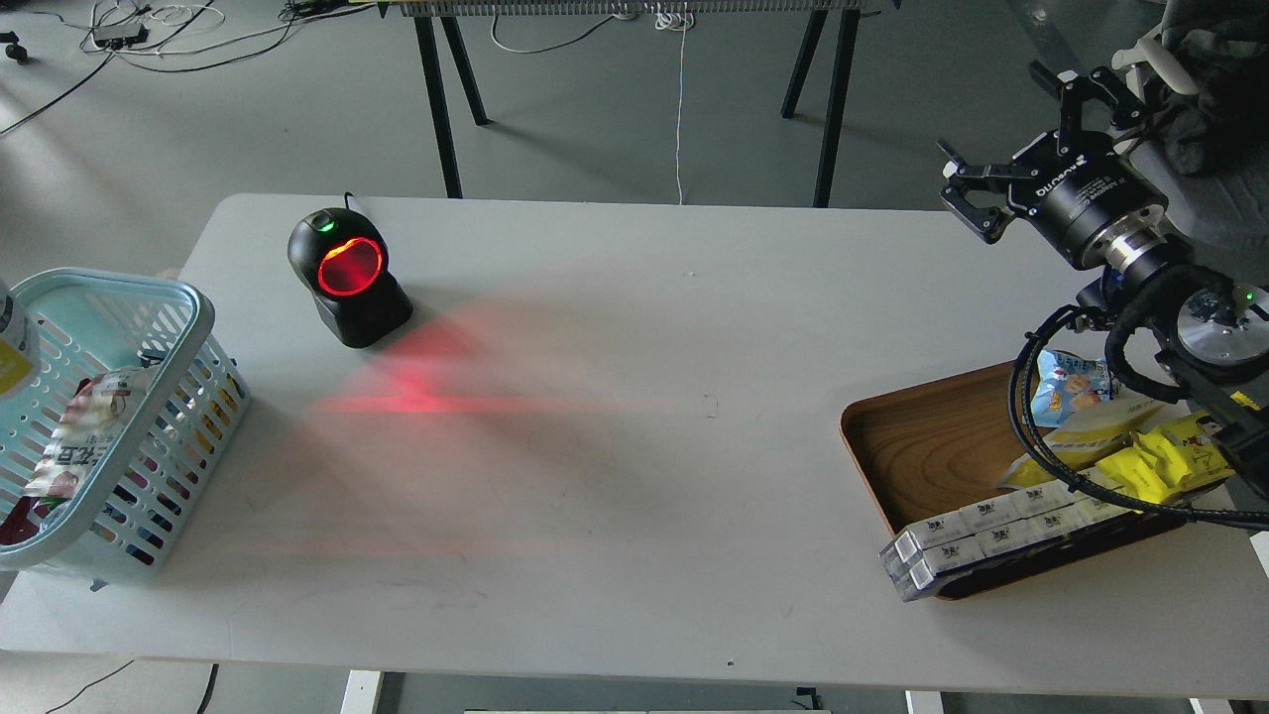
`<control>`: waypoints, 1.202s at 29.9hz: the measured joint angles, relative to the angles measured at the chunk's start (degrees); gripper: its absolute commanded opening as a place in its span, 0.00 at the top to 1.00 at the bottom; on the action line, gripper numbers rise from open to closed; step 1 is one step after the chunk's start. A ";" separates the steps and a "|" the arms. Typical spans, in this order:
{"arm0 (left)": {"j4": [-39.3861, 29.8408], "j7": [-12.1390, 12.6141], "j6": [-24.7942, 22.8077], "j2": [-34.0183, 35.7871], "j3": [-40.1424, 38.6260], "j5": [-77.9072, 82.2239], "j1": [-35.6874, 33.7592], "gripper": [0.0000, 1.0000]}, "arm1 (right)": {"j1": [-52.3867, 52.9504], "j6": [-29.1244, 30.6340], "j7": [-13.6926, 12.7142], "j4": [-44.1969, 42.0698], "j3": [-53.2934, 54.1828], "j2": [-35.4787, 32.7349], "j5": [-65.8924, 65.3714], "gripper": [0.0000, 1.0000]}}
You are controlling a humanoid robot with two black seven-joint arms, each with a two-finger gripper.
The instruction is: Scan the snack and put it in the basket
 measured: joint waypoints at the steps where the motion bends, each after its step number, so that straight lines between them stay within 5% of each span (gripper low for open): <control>1: 0.10 -0.01 0.93 -0.09 1.28 -0.65 0.00 1.00 | 0.00 0.00 0.00 0.00 -0.03 0.00 0.00 0.04; 15: 0.31 -0.90 8.05 -1.96 10.89 -4.65 0.22 0.99 | 0.00 0.00 0.00 -0.06 -0.08 0.02 -0.08 0.04; 19: 0.31 -0.91 8.73 -2.23 11.62 -4.67 0.26 0.79 | 0.00 0.00 0.00 -0.06 -0.08 0.02 -0.09 0.04; 20: 0.31 -0.93 8.80 -2.24 11.65 -4.68 0.26 0.62 | -0.01 0.00 0.00 -0.06 -0.09 0.02 -0.09 0.04; 22: 0.31 -0.99 8.88 -2.26 11.71 -4.68 0.26 0.12 | -0.06 0.00 0.00 -0.08 -0.15 0.02 -0.09 0.04; 23: 0.31 -1.12 8.91 -2.26 11.72 -4.68 0.26 0.02 | -0.08 0.00 0.00 -0.09 -0.16 0.02 -0.09 0.04; 31: 0.30 -2.79 9.09 -1.83 10.95 -4.71 -0.17 0.01 | -0.18 0.03 0.00 -0.10 -0.17 0.02 -0.09 0.04; 36: 0.22 -2.83 8.85 -1.54 2.47 -5.97 -1.00 0.01 | -0.18 0.03 0.00 0.10 -0.17 0.02 -0.09 0.04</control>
